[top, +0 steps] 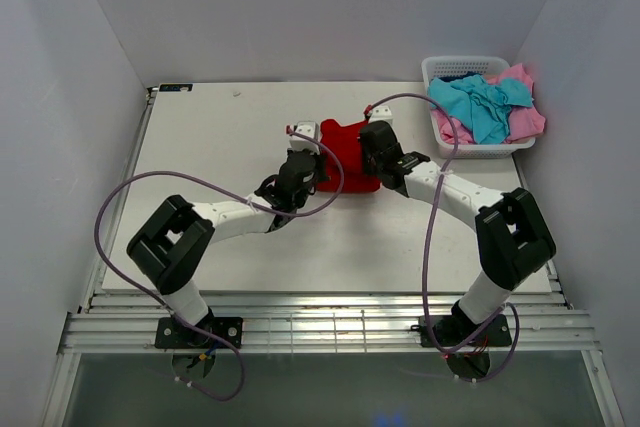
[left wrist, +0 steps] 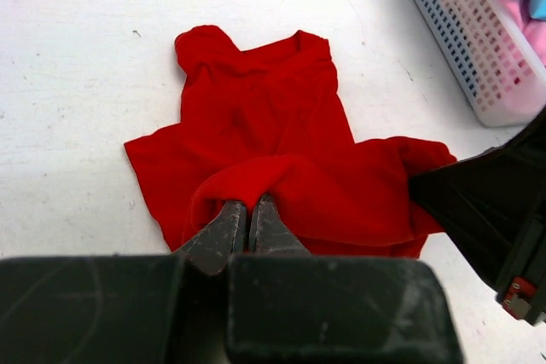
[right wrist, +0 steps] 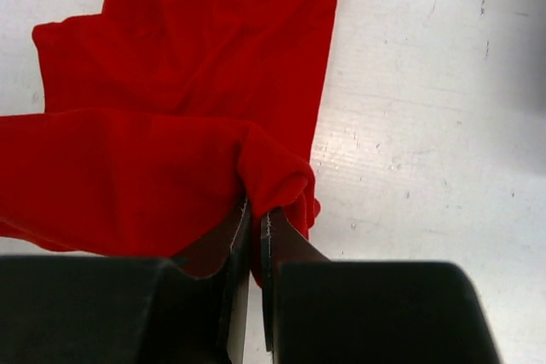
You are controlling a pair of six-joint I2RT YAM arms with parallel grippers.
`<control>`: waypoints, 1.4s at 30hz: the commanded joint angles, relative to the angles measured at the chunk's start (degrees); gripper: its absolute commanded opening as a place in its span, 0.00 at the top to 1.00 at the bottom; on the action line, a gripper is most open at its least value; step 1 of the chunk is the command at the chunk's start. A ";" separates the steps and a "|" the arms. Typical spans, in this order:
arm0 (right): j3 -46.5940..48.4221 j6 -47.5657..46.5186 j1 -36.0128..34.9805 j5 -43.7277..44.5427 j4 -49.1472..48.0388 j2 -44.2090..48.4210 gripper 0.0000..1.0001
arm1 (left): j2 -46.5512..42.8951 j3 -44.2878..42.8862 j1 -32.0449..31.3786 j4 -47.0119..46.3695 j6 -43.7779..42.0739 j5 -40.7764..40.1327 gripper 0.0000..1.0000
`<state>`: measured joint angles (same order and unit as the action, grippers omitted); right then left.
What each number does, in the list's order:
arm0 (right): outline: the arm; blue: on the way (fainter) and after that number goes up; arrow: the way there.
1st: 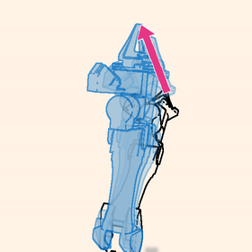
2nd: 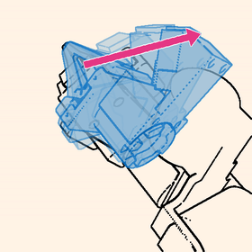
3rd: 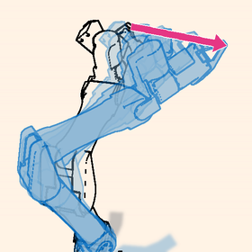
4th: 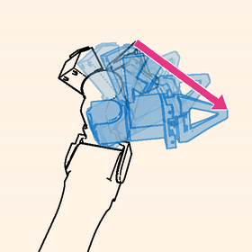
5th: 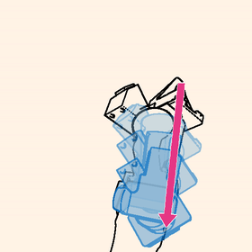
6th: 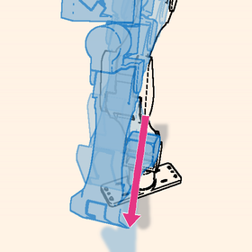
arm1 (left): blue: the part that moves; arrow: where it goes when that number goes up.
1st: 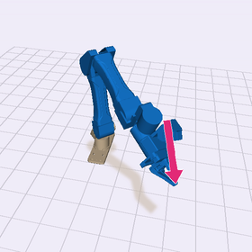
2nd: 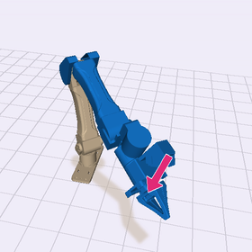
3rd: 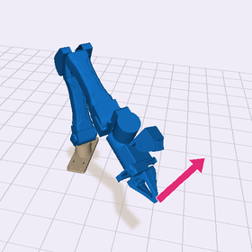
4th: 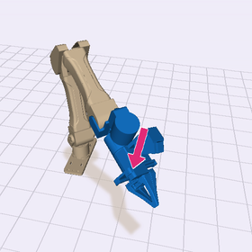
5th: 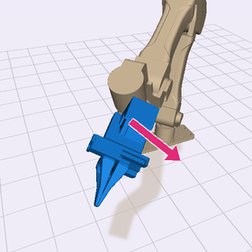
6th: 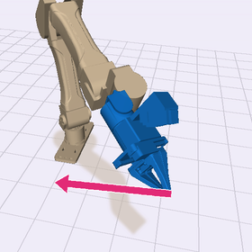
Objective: Fold and stack the t-shirts
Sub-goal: Fold the tshirt
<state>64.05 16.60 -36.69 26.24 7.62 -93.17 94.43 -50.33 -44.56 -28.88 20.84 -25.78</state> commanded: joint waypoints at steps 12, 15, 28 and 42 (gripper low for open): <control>12.50 -5.53 6.45 -7.17 -7.00 -9.84 0.92 | 9.19 -9.09 5.00 -5.30 -1.77 5.57 1.00; 13.11 -5.70 6.89 -7.78 -9.29 -11.33 0.92 | 10.15 -9.17 5.44 -5.92 -1.77 5.21 1.00; 25.06 -6.93 9.88 -7.09 -16.75 -24.95 0.92 | 24.28 -19.89 10.80 -11.02 -2.82 4.07 1.00; 32.38 -7.72 10.67 -9.27 -16.93 -30.85 0.92 | 31.16 -22.01 14.15 -16.20 -2.91 6.61 1.00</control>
<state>97.84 9.39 -26.41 17.47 -6.46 -127.22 128.99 -74.26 -30.39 -42.63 17.52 -20.93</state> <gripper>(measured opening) 0.087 0.025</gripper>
